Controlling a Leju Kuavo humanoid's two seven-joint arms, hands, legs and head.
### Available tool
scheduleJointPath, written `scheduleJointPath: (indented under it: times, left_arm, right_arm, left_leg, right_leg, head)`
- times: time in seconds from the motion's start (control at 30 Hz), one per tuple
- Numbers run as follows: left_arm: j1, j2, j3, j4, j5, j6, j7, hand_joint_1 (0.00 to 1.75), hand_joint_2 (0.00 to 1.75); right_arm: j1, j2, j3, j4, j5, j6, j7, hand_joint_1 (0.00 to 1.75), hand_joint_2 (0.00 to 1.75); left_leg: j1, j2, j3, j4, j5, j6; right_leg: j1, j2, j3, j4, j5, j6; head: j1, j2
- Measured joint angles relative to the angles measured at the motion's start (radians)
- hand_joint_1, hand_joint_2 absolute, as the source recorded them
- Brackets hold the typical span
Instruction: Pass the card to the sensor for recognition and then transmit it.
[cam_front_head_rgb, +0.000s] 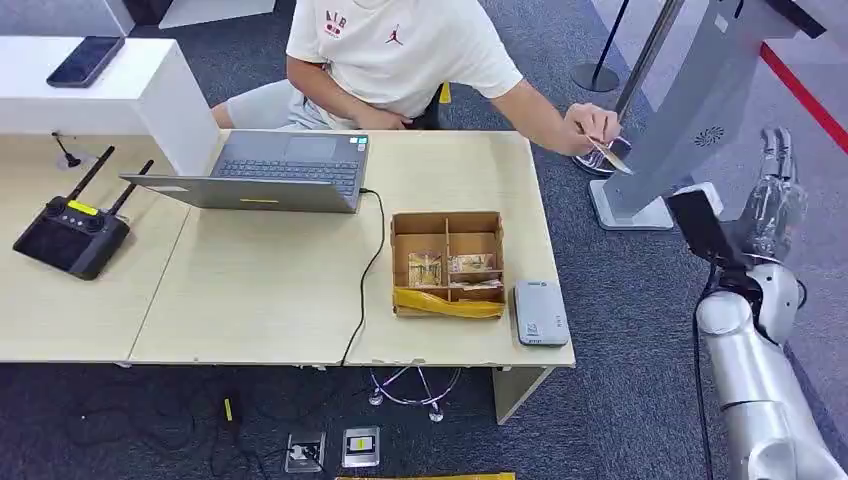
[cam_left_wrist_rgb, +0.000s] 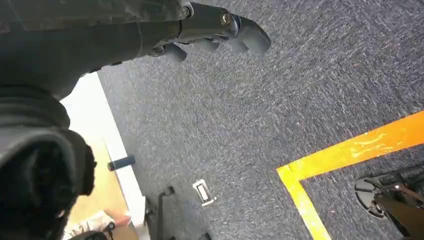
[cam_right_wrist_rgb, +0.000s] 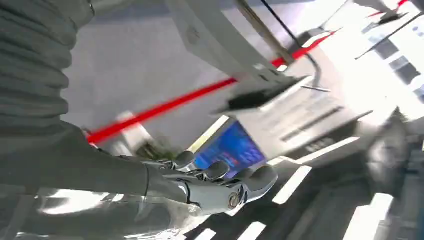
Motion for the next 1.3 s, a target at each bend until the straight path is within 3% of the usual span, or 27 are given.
scheduleJointPath:
  times: [0.33,0.87,0.9,0.93,1.3]
  left_arm:
    - [-0.006,0.002,-0.016,0.0,-0.005,0.0,0.0,0.0,0.0]
    - [-0.005,0.006,-0.016,0.0,0.015,0.0,0.0,0.0,0.0]
    - [-0.005,0.006,-0.016,0.0,0.015,0.0,0.0,0.0,0.0]
    - [-0.005,0.006,-0.016,0.0,0.015,0.0,0.0,0.0,0.0]
    - [-0.005,0.013,-0.016,0.0,0.017,0.0,0.0,0.0,0.0]
  right_arm:
    - [-0.051,0.007,0.149,-0.082,0.102,0.032,-0.019,0.0,1.75]
    - [-0.069,0.03,0.251,-0.092,0.107,0.012,-0.028,0.03,1.75]
    - [-0.069,0.031,0.254,-0.092,0.107,0.012,-0.028,1.61,1.75]
    - [-0.07,0.032,0.257,-0.092,0.107,0.013,-0.028,1.75,1.75]
    - [-0.075,0.038,0.282,-0.083,0.093,0.05,-0.028,1.75,1.75]
  left_leg:
    - [0.0,0.0,0.0,0.0,0.0,0.0]
    - [0.0,0.0,0.0,0.0,0.0,0.0]
    - [0.0,0.0,0.0,0.0,0.0,0.0]
    - [0.0,0.0,0.0,0.0,0.0,0.0]
    - [0.0,0.0,0.0,0.0,0.0,0.0]
  right_leg:
    - [0.0,0.0,0.0,0.0,0.0,0.0]
    - [0.0,0.0,0.0,0.0,0.0,0.0]
    - [0.0,0.0,0.0,0.0,0.0,0.0]
    - [0.0,0.0,0.0,0.0,0.0,0.0]
    - [0.0,0.0,-0.001,0.0,0.0,0.0]
  head:
    - [0.0,0.0]
    - [0.0,0.0]
    - [0.0,0.0]
    - [0.0,0.0]
    - [0.0,0.0]
